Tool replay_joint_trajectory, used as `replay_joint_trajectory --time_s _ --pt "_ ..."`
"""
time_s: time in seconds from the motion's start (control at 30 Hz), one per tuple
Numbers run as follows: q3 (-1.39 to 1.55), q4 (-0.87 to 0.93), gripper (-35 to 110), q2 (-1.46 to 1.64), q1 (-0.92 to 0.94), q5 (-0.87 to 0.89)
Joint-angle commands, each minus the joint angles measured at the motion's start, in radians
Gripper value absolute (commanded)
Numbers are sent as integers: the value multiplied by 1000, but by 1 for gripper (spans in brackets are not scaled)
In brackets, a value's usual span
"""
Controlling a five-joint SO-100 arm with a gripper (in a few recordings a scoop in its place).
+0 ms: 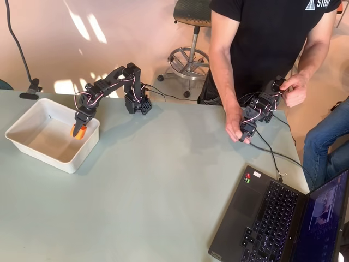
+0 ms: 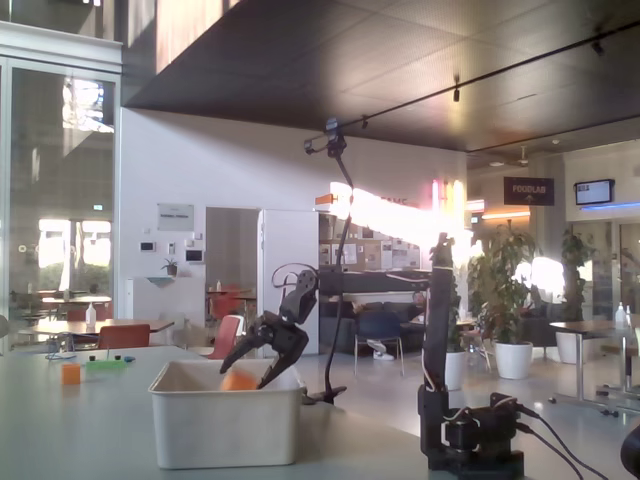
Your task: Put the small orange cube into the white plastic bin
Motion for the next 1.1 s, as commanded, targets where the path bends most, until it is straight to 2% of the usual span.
replay_joint_trajectory --time_s 0.0,0.2,0.43,0.77,1.07 --pt "-40 2 44 8 -2 -8" --pt "-41 3 45 55 -2 -6" --pt "-41 31 44 373 -61 6" --pt "-38 443 24 795 -419 15" --pt "-21 657 24 908 -612 299"
